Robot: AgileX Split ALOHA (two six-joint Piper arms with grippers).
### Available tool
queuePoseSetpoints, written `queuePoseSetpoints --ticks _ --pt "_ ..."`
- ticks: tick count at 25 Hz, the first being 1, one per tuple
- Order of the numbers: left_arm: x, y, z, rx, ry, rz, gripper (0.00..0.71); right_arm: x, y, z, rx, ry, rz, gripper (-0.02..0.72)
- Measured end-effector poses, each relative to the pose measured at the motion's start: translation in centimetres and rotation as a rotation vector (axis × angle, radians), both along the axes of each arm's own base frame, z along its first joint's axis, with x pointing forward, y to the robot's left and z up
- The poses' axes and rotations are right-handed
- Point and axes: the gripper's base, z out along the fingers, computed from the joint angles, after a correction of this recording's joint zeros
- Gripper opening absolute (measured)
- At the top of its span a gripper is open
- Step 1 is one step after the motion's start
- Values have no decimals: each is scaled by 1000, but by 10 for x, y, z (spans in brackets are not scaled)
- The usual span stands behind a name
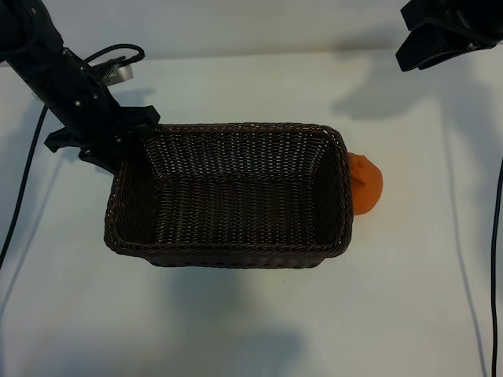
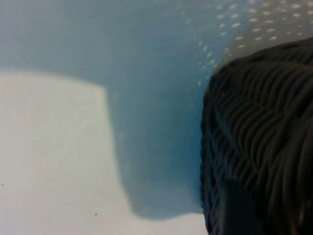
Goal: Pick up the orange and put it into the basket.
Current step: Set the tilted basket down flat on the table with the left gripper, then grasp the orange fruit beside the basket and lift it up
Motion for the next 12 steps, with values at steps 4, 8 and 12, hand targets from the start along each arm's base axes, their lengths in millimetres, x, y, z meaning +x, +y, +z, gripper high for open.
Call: queuePoseSetpoints --ticks 4,8,12 --pt "0 3 -1 34 7 10 477 0 0 0 0 0 -1 243" --pt "0 4 -1 50 8 9 499 0 0 0 0 0 -1 243" --pt "0 4 -1 50 9 10 500 0 0 0 1 0 -1 243"
